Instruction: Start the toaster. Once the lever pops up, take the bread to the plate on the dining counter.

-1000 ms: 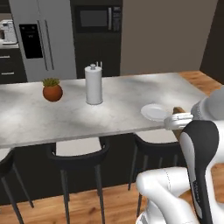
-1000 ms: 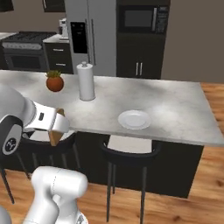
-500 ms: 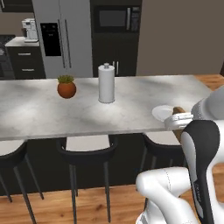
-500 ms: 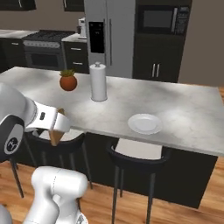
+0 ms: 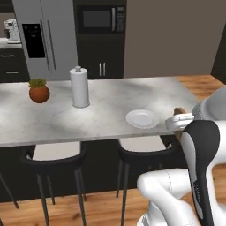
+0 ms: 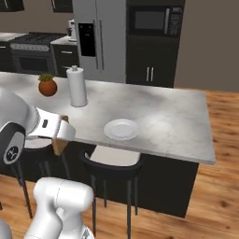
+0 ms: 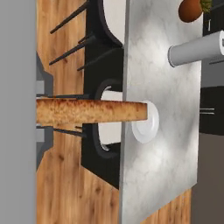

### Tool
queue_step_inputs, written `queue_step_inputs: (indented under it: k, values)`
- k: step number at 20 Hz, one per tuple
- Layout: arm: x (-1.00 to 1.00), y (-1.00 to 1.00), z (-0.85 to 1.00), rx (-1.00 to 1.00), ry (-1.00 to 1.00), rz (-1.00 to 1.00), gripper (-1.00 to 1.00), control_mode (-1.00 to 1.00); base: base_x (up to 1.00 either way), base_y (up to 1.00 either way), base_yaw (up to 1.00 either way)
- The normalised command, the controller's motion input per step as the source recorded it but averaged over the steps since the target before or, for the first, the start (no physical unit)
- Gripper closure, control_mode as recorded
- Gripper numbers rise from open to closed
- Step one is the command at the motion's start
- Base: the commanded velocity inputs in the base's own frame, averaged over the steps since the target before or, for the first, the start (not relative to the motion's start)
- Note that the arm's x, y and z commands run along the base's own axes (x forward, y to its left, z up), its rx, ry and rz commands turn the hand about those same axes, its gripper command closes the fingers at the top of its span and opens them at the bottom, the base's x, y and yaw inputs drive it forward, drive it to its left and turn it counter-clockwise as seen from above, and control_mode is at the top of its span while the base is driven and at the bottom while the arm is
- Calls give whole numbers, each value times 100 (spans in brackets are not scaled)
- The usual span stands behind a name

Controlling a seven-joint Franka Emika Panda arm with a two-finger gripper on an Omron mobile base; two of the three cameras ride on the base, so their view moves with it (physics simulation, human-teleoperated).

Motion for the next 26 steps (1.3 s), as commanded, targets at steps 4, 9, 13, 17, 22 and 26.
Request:
queue_step_inputs:
  k: [4,9,13,17,22,26]
  values:
    - [0,0,0,0,0,0,100,100,22,-77,-8]
    - [0,0,0,0,0,0,100,100,37,-65,-5]
    - [0,0,0,0,0,0,100,100,40,-35,-3]
    - [0,0,0,0,0,0,100,100,54,-15,-2]
    - [0,0,0,0,0,0,100,100,67,-3,-2]
    - [0,0,0,0,0,0,100,100,60,0,-3]
